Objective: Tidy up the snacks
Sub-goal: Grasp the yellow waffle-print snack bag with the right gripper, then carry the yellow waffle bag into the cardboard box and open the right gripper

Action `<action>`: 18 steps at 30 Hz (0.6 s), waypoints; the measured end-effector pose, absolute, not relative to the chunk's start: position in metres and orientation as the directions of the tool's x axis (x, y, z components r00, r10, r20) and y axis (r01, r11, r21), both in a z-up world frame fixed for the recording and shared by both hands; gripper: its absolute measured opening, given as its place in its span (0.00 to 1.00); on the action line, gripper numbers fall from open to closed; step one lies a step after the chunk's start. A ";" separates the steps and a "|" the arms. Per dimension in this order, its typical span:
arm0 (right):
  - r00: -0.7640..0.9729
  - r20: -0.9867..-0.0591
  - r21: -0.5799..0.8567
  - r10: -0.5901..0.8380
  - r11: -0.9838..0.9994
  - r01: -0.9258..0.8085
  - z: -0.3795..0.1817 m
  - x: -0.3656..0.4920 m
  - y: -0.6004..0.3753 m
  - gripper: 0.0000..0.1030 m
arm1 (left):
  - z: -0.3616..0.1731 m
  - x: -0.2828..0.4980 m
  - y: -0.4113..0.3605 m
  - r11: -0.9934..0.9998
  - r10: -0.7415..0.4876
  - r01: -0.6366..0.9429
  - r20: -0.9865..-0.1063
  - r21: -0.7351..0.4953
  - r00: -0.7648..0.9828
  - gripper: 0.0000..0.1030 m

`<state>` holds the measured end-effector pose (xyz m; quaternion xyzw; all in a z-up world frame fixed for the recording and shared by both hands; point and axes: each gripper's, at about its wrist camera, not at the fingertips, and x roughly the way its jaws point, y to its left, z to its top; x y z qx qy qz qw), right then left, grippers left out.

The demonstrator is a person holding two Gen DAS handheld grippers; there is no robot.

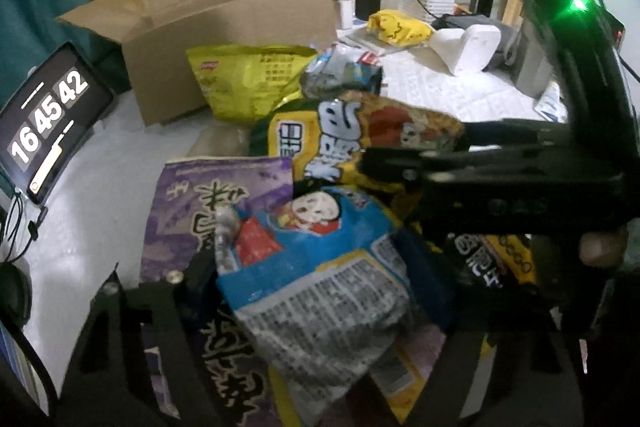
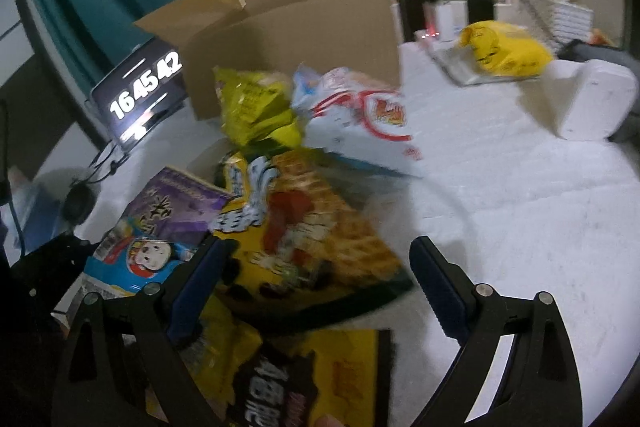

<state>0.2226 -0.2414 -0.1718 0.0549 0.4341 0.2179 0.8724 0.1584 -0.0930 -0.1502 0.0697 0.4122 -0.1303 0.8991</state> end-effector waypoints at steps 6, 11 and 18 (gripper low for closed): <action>0.558 -0.709 0.246 0.432 0.892 -0.378 -0.157 0.215 -0.232 0.38 | -0.141 0.153 -0.087 0.951 -0.226 0.309 -0.743 -0.027 0.630 0.64; 0.607 -0.680 0.183 0.412 0.897 -0.403 -0.139 0.199 -0.229 0.27 | -0.130 0.144 -0.080 0.947 -0.250 0.317 -0.716 -0.043 0.652 0.63; 0.701 -0.611 0.117 0.367 0.918 -0.379 -0.102 0.182 -0.241 0.25 | -0.102 0.136 -0.061 0.951 -0.258 0.306 -0.651 -0.042 0.714 0.63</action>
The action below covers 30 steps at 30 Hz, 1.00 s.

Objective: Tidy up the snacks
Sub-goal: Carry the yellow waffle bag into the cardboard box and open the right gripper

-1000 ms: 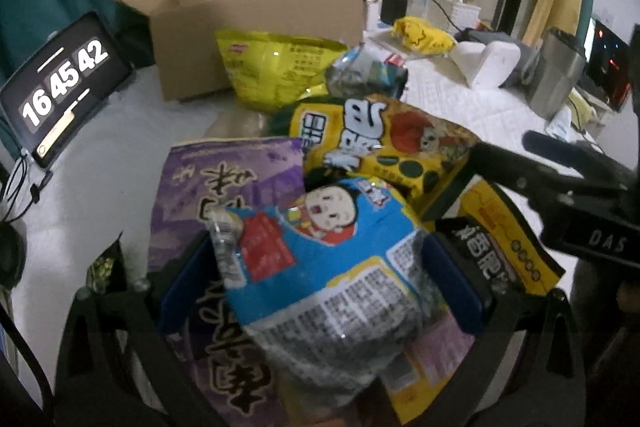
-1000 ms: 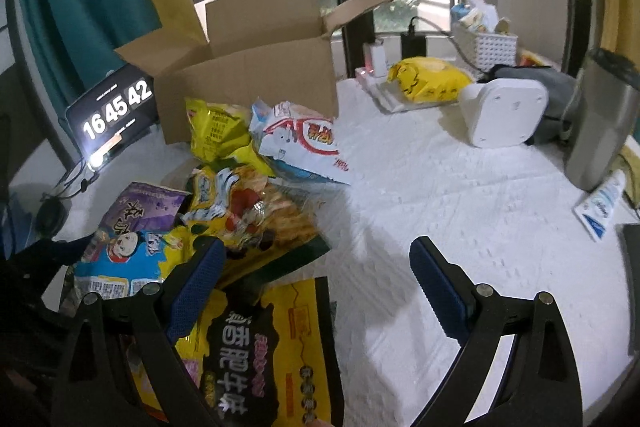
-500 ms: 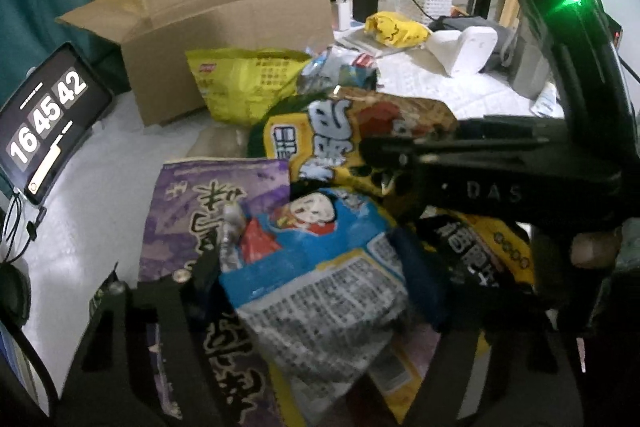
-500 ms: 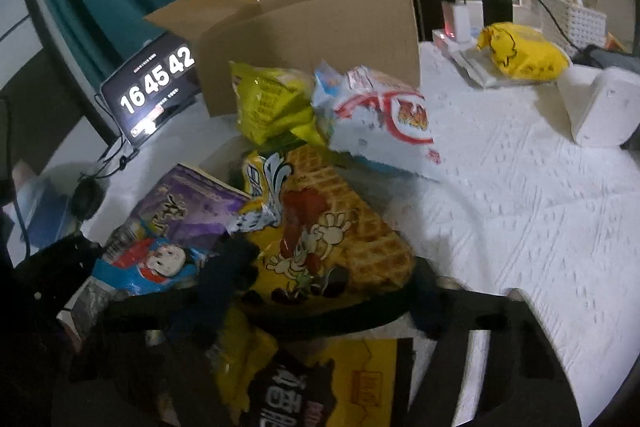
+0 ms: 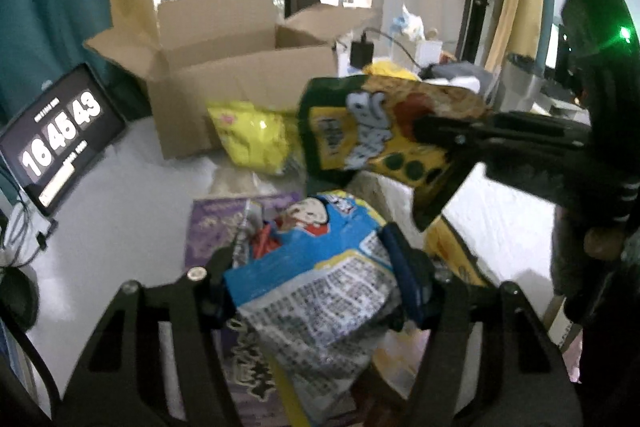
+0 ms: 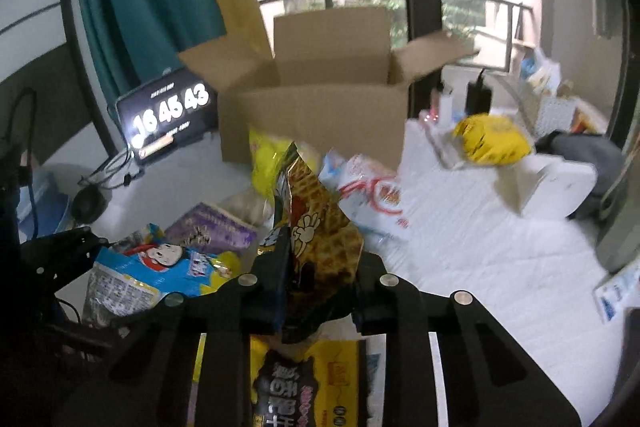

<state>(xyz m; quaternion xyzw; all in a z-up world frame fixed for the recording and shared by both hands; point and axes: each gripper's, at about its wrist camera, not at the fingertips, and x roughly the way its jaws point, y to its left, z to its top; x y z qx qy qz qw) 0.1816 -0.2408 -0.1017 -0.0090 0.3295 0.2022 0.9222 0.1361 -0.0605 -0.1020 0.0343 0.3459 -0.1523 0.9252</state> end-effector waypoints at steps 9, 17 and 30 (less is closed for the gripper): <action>0.767 -0.539 0.081 0.349 0.927 -0.365 -0.065 0.182 -0.252 0.25 | -0.067 0.147 -0.036 0.961 -0.229 0.275 -0.568 -0.004 0.790 0.63; 0.804 -0.494 0.060 0.332 0.935 -0.349 -0.045 0.199 -0.255 0.25 | -0.041 0.177 -0.009 0.974 -0.180 0.225 -0.498 0.030 0.848 0.63; 0.838 -0.444 0.000 0.317 0.935 -0.354 -0.028 0.260 -0.245 0.25 | -0.019 0.248 0.021 0.985 -0.122 0.162 -0.414 0.061 0.902 0.63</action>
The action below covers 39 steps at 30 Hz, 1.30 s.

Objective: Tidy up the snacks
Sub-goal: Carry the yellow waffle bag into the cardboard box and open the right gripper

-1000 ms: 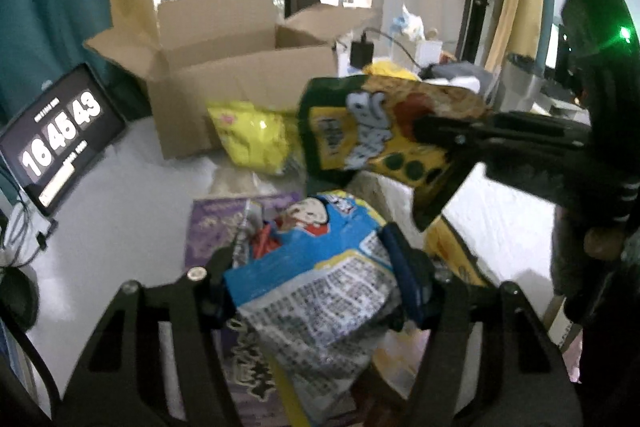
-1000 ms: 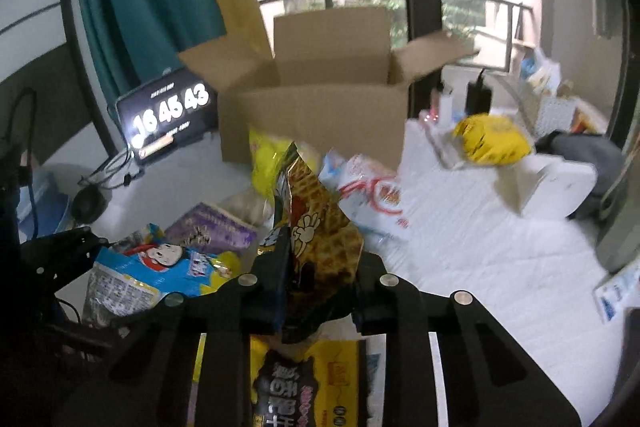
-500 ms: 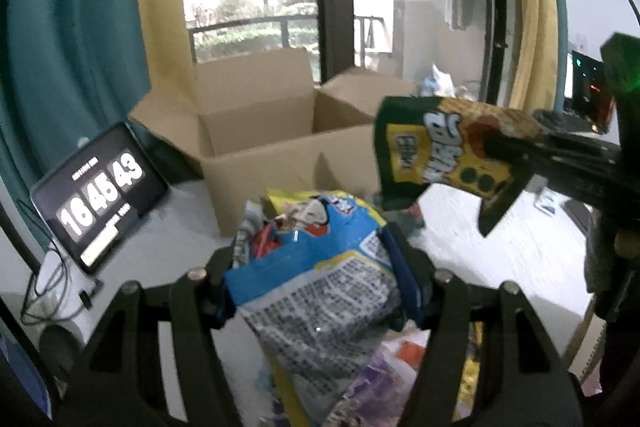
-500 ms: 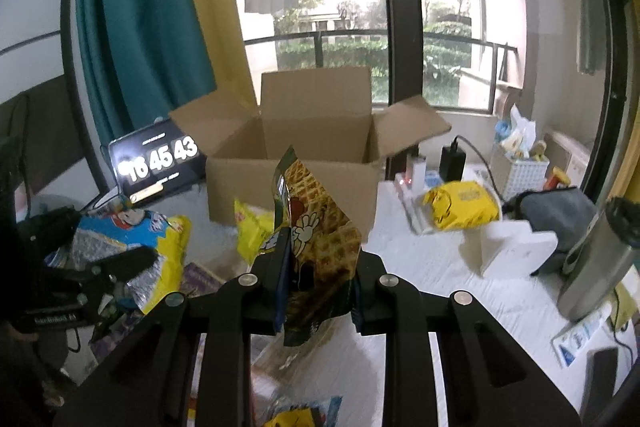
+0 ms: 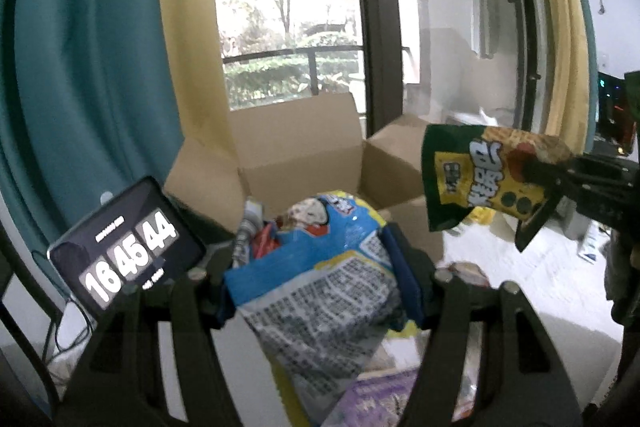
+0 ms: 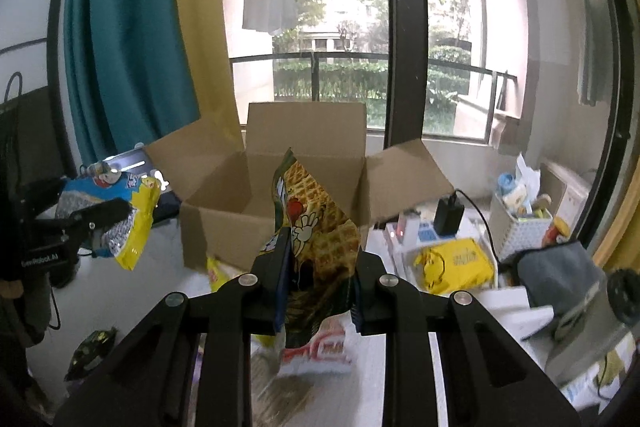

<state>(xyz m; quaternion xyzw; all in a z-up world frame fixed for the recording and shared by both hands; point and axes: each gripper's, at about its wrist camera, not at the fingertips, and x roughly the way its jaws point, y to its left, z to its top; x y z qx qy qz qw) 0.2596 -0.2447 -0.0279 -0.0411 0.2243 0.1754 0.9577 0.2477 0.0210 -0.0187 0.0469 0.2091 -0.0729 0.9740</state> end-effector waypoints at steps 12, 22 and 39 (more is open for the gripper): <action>0.857 -0.415 -0.034 0.305 0.936 -0.349 -0.024 0.335 -0.229 0.25 | -0.023 0.340 0.040 0.994 -0.097 0.108 -0.402 0.003 0.910 0.63; 0.848 -0.444 -0.008 0.289 0.945 -0.327 -0.043 0.409 -0.218 0.25 | -0.045 0.405 0.044 1.000 -0.013 0.025 -0.456 0.019 0.890 0.65; 0.821 -0.487 -0.008 0.297 0.939 -0.345 -0.051 0.412 -0.204 0.54 | -0.031 0.389 0.050 0.999 -0.033 0.014 -0.466 -0.045 0.884 0.89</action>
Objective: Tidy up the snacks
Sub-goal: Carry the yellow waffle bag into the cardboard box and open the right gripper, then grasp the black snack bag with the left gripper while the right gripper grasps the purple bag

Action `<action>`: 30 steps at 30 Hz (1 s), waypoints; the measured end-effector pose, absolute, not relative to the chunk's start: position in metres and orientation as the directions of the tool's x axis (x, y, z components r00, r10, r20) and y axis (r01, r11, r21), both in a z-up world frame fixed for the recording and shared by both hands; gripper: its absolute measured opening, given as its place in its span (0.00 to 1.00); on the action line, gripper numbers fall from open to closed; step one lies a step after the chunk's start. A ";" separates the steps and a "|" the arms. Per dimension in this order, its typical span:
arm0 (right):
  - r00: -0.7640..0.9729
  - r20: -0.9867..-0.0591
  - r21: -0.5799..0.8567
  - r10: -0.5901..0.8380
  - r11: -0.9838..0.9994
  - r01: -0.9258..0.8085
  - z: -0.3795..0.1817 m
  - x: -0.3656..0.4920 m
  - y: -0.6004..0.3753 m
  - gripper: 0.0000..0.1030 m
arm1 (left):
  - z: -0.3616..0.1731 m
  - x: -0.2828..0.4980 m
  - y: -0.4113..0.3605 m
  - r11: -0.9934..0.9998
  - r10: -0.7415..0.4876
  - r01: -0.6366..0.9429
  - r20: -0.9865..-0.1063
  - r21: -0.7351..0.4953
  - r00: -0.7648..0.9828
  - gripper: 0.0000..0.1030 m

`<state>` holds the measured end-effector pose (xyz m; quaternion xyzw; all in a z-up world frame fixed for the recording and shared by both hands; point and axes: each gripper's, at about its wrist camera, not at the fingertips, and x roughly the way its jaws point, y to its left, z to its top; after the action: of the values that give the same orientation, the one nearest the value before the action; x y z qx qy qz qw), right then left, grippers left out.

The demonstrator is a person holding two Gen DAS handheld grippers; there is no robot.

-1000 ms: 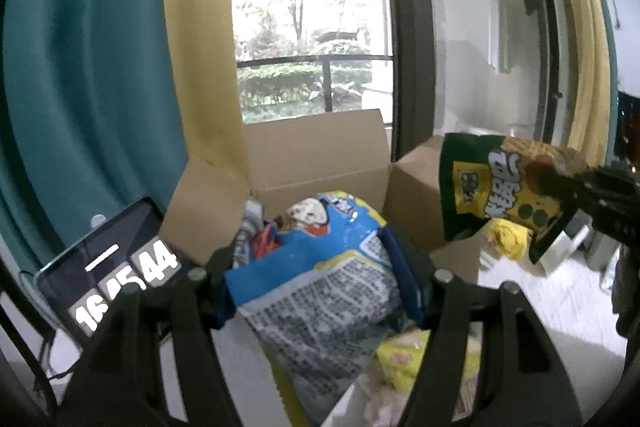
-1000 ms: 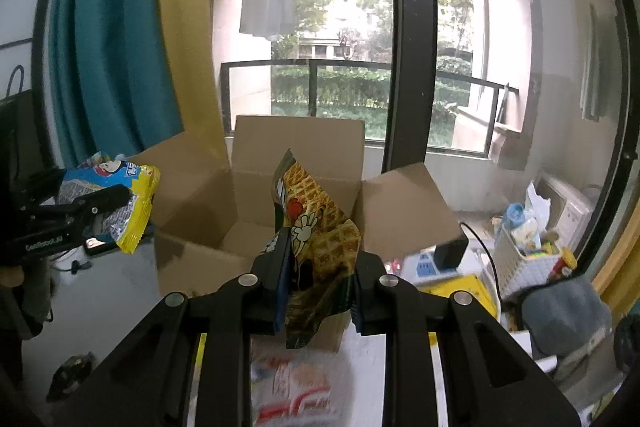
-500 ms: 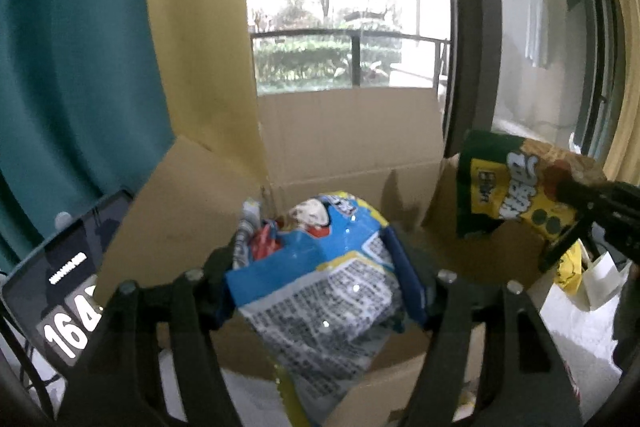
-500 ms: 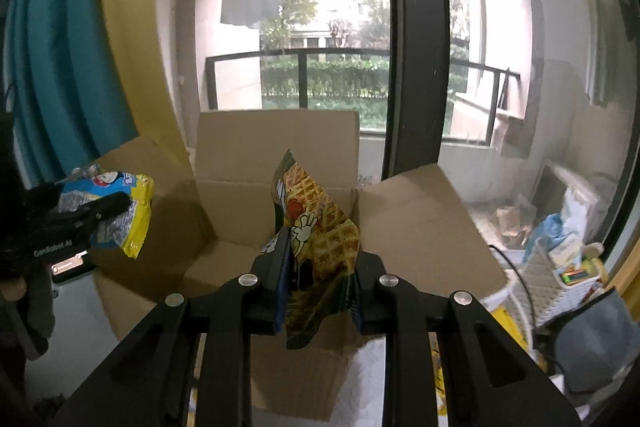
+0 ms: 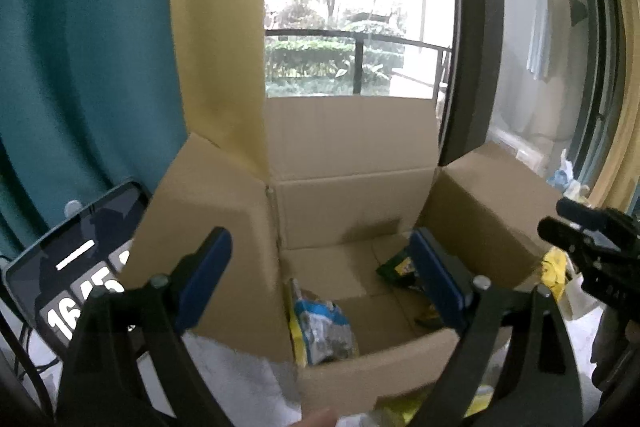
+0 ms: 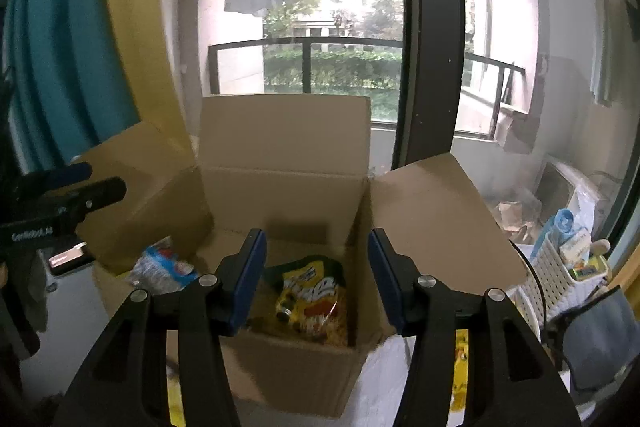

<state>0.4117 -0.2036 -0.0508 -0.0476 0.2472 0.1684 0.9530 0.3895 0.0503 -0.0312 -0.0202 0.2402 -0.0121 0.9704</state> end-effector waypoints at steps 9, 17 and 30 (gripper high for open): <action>0.790 -0.499 0.004 0.357 0.912 -0.410 -0.038 0.347 -0.192 0.54 | -0.016 0.316 0.056 0.998 -0.040 0.018 -0.421 -0.056 0.906 0.89; 0.746 -0.533 0.034 0.400 0.891 -0.453 -0.042 0.296 -0.183 0.54 | -0.017 0.267 0.063 0.998 -0.044 0.017 -0.415 -0.068 0.909 0.89; 0.634 -0.640 0.109 0.434 0.868 -0.485 -0.085 0.235 -0.161 0.59 | -0.059 0.197 0.096 0.993 -0.018 -0.040 -0.484 -0.109 0.875 0.89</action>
<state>0.2352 -0.1608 -0.0849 -0.0366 0.3438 0.2543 0.9032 0.1967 0.0958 -0.0593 -0.0580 0.2503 0.0058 0.9664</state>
